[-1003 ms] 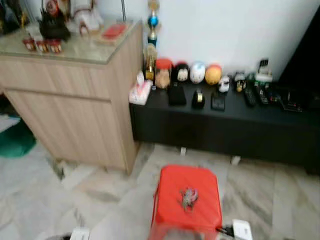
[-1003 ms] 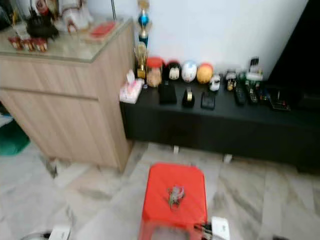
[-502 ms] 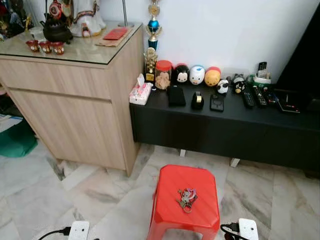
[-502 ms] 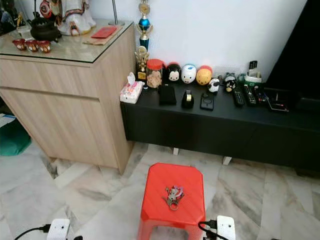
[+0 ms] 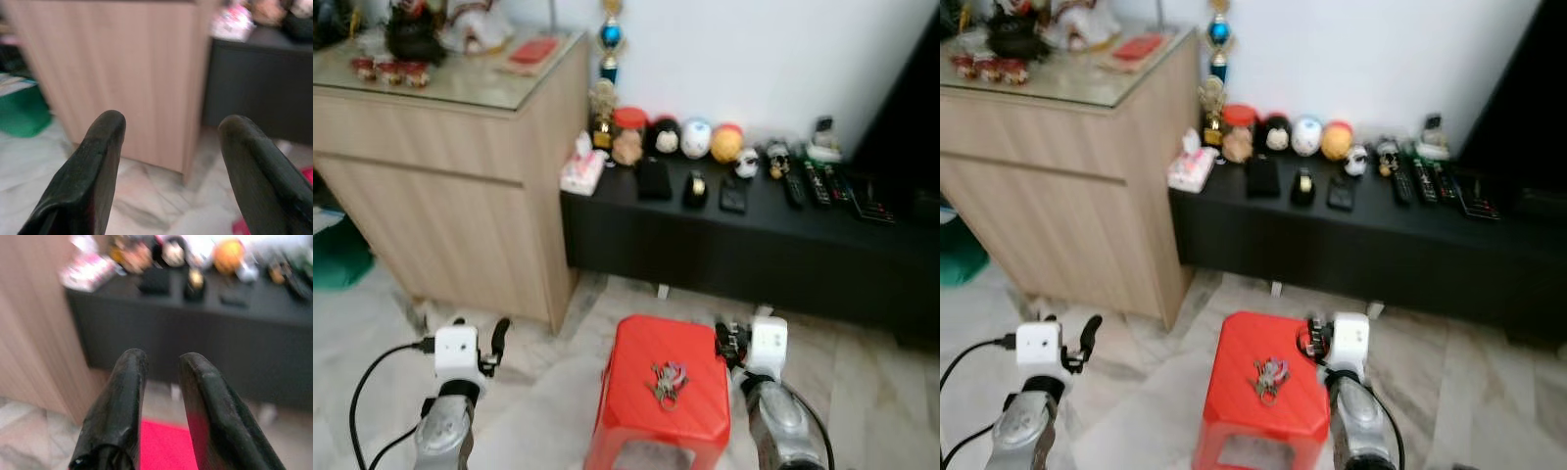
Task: Hang keys on a hook
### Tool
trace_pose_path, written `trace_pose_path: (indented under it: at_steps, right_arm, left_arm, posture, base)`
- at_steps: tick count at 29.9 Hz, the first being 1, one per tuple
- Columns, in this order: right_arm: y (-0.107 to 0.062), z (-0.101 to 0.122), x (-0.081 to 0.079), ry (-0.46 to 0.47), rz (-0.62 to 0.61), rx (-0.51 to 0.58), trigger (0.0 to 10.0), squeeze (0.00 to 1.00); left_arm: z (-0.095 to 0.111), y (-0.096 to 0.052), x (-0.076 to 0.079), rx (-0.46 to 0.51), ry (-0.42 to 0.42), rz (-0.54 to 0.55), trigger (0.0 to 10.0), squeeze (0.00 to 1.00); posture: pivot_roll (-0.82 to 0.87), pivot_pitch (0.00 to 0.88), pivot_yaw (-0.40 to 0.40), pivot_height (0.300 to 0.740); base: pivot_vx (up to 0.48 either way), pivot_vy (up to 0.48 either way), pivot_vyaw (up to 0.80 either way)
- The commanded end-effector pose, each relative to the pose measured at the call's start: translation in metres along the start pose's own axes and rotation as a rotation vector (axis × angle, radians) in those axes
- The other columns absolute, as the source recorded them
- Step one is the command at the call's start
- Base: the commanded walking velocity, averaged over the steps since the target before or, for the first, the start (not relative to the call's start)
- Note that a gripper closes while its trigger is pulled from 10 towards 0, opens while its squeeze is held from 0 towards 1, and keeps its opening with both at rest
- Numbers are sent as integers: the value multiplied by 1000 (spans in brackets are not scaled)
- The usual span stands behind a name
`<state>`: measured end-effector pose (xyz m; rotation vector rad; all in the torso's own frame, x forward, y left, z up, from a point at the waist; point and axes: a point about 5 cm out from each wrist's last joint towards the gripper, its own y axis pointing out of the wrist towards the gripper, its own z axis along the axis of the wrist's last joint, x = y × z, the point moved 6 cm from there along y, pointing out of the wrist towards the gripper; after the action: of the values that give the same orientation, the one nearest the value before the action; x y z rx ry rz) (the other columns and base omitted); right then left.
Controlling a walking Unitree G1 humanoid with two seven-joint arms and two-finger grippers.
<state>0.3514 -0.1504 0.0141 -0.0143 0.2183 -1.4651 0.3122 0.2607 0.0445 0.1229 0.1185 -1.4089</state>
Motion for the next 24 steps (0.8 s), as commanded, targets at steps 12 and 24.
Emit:
trace_pose_path:
  at_steps: [12, 24]
  right_arm:
    - [-17, 11, 48, 39, -138, 65, 10000, 0]
    - [-41, 10, 61, 44, -210, 98, 10000, 0]
  left_arm:
    - [20, -14, 34, 63, -7, -97, 10000, 0]
    - [61, 21, 64, 141, -11, -208, 10000, 0]
  posture:
    - [85, 0, -94, 740]
    - [-54, 0, -15, 740]
  base:
    - [0, 0, 0]
    - [0, 0, 0]
